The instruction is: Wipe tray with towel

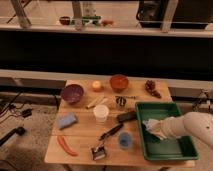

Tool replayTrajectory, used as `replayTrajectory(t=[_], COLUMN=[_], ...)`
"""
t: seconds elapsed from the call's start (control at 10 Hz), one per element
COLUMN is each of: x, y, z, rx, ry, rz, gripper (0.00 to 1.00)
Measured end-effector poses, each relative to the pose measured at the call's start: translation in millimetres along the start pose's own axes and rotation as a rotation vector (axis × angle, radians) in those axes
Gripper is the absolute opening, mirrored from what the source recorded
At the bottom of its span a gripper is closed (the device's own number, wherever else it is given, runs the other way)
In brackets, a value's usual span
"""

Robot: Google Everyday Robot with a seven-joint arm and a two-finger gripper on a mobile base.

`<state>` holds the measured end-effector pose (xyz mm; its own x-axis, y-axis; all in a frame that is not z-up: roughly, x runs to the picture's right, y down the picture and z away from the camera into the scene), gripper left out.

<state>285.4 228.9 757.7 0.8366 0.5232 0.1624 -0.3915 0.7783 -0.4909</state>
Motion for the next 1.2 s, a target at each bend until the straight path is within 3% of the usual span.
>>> replayTrajectory(t=[0.3, 0.8, 1.2], x=[36.6, 38.0, 58.3], y=[21.7, 65.5, 57.9], z=[-4.5, -32.9, -36.6], rx=[-0.022, -0.058, -0.059], ry=[0.007, -0.021, -0.022], rz=[0.009, -0.014, 0.017], gripper=[0.00, 0.00, 0.00])
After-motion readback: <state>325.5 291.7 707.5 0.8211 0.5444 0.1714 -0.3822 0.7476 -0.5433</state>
